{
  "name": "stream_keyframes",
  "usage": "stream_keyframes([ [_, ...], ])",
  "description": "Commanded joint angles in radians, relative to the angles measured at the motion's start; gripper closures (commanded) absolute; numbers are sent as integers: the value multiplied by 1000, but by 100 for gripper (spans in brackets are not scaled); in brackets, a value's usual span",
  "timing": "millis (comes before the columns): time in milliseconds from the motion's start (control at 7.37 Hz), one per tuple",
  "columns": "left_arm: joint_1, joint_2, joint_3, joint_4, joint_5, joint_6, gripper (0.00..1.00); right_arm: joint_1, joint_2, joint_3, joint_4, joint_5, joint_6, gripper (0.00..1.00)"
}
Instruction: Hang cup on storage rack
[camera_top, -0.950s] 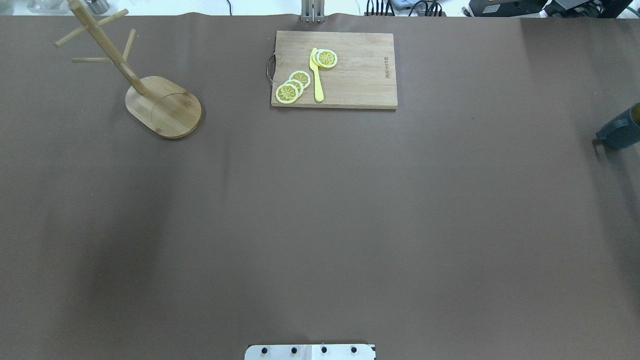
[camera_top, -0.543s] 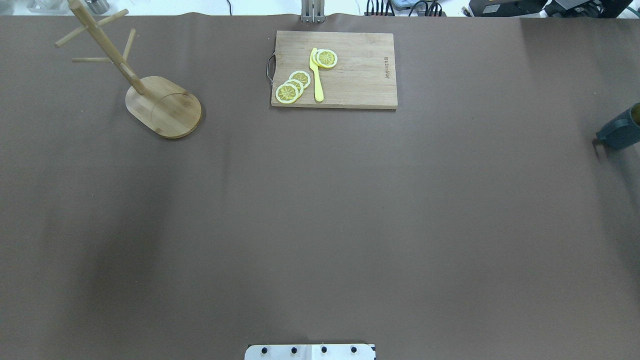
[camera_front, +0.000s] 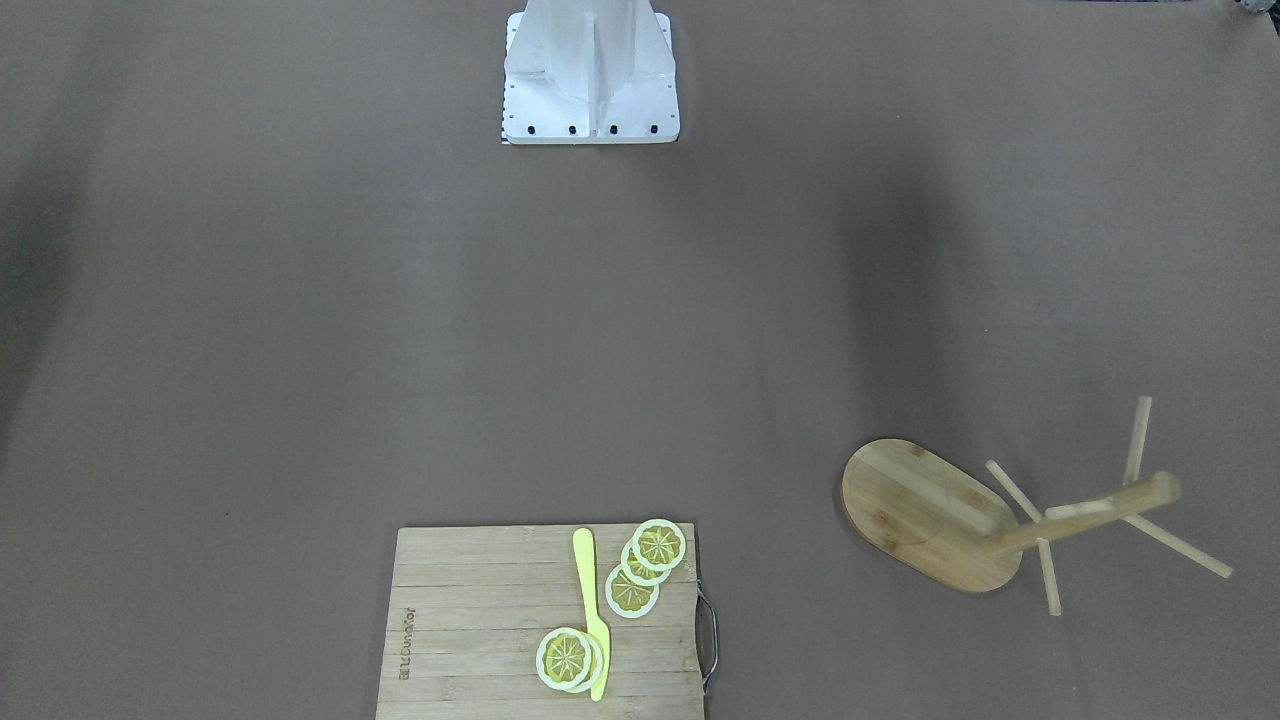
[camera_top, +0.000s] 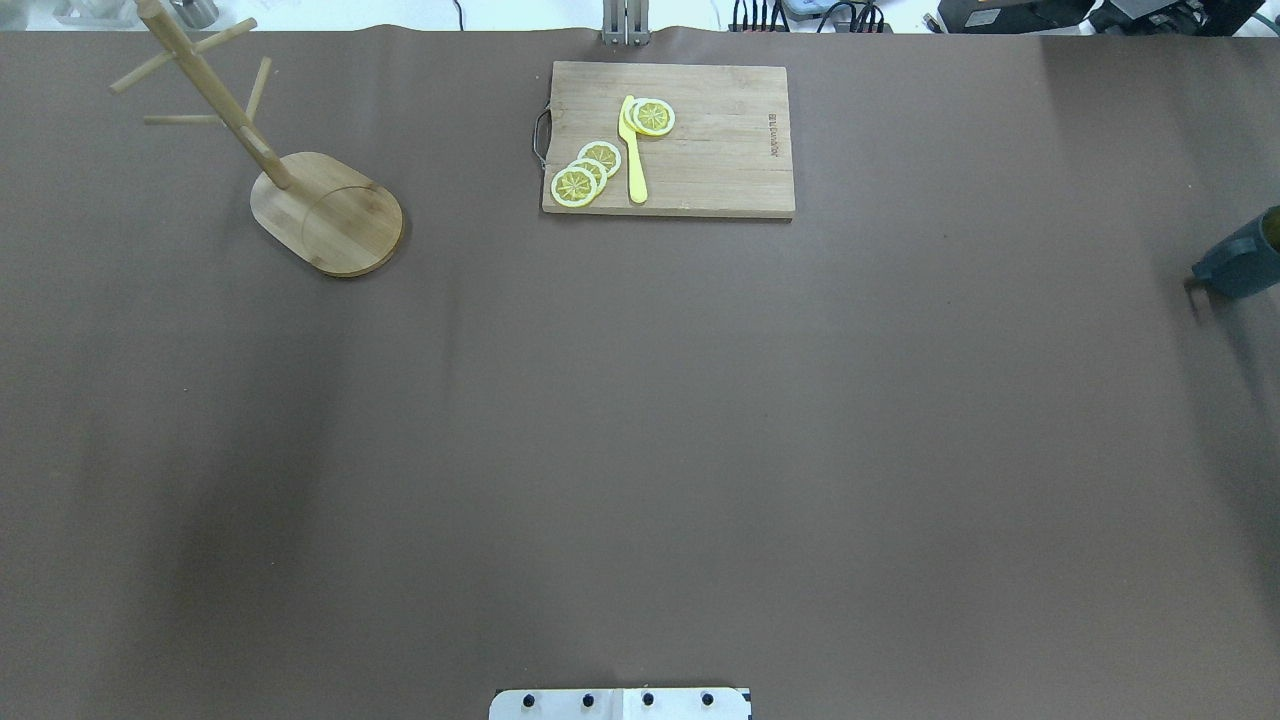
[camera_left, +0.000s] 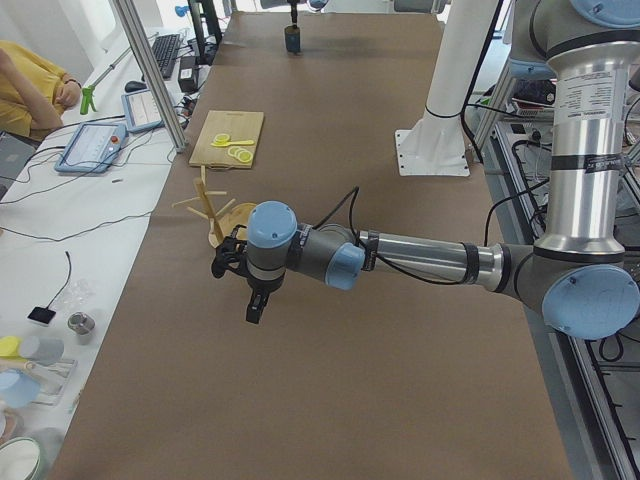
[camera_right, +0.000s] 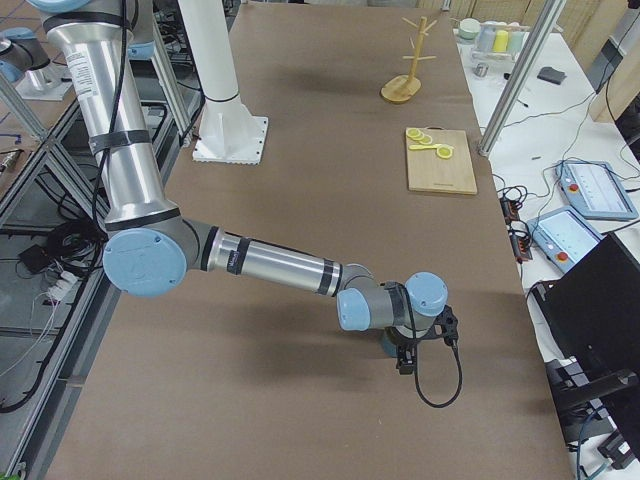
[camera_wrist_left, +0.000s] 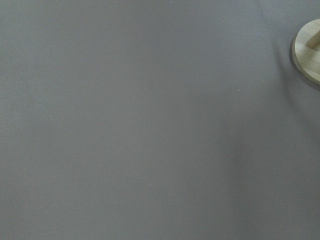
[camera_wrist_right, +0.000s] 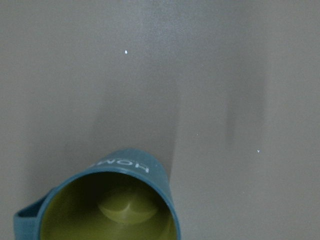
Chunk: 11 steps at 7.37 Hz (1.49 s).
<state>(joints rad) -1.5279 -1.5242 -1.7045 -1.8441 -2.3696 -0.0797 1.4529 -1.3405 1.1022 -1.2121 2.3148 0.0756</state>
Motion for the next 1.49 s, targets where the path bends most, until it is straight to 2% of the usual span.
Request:
stream_keyframes([
  [0,0,9,-3,-9,0,0,2,-11,1,-7,0,-20,1,13],
  [271,0,9,-1,-9,1,0,2,-19,20,-48,2,-21,3,35],
  [407,0,9,-1,-9,0,0,2,-20,20,-50,0,-23,3,74],
  [543,0,10,-1,-9,0,0,2,-22,26,-50,-1,-21,3,100],
  [950,0,15,0,-11,0,1,2,-23,38,-13,2,3,43,100],
  [1221,0,15,2,-10,-11,0,2,-45,18,118,2,153,100,100],
  [1357,0,13,6,-11,-31,0,2,-89,-6,213,-1,173,122,100],
])
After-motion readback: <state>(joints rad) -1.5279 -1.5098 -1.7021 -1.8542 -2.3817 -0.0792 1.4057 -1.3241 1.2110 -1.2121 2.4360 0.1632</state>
